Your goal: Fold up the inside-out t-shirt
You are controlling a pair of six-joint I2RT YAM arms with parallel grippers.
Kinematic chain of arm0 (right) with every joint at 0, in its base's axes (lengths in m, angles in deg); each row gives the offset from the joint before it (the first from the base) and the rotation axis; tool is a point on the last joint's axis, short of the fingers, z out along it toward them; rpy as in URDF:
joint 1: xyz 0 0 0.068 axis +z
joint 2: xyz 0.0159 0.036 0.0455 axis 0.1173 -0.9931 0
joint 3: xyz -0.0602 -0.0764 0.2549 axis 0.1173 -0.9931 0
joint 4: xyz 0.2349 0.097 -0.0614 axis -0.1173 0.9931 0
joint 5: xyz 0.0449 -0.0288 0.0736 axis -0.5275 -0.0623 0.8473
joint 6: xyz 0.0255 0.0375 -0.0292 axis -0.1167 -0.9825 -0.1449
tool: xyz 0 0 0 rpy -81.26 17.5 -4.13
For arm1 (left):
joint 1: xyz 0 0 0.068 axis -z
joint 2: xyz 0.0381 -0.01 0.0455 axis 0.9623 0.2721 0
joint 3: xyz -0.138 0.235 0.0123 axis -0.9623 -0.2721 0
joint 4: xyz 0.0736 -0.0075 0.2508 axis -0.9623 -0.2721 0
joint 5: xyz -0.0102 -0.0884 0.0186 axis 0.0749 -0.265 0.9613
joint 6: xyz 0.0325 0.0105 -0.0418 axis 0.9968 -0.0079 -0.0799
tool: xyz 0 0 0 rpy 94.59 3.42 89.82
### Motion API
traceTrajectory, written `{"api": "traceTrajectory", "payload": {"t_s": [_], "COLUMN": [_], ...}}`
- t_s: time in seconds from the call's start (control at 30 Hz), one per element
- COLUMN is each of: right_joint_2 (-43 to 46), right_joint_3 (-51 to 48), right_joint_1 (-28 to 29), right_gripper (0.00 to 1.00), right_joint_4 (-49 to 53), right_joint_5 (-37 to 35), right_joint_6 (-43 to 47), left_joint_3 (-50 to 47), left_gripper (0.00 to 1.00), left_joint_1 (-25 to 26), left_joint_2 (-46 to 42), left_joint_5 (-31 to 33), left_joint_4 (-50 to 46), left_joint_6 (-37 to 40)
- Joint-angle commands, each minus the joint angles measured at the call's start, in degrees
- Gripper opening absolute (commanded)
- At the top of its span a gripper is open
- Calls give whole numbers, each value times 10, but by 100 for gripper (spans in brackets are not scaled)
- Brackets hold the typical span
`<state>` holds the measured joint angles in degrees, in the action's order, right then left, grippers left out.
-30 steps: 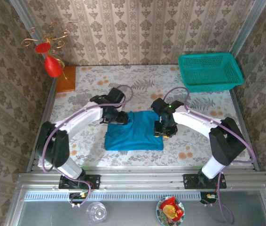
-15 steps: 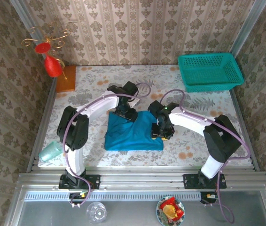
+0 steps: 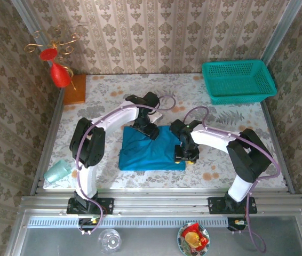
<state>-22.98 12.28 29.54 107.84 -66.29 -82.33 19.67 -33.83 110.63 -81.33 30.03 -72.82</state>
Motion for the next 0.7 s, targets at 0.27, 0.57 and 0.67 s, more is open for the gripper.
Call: {"api": "traceTrajectory", "payload": {"t_s": [0.27, 0.57, 0.67], "right_joint_2": [14, -18, -20], "right_joint_3": [-27, -35, -41], "right_joint_1": [1, 0, 0], "right_gripper": [52, 52, 52], "right_joint_4": [-23, -28, -28], "right_joint_5": [-3, -8, -10], "right_joint_6": [-24, -23, -24], "left_joint_3": [9, 5, 4], "left_gripper": [52, 13, 9], "left_joint_1": [11, -19, -50], "left_joint_2": [21, -12, -20], "left_joint_5": [48, 74, 67], "left_joint_4": [-23, -8, -9], "left_joint_6": [7, -6, -8]}}
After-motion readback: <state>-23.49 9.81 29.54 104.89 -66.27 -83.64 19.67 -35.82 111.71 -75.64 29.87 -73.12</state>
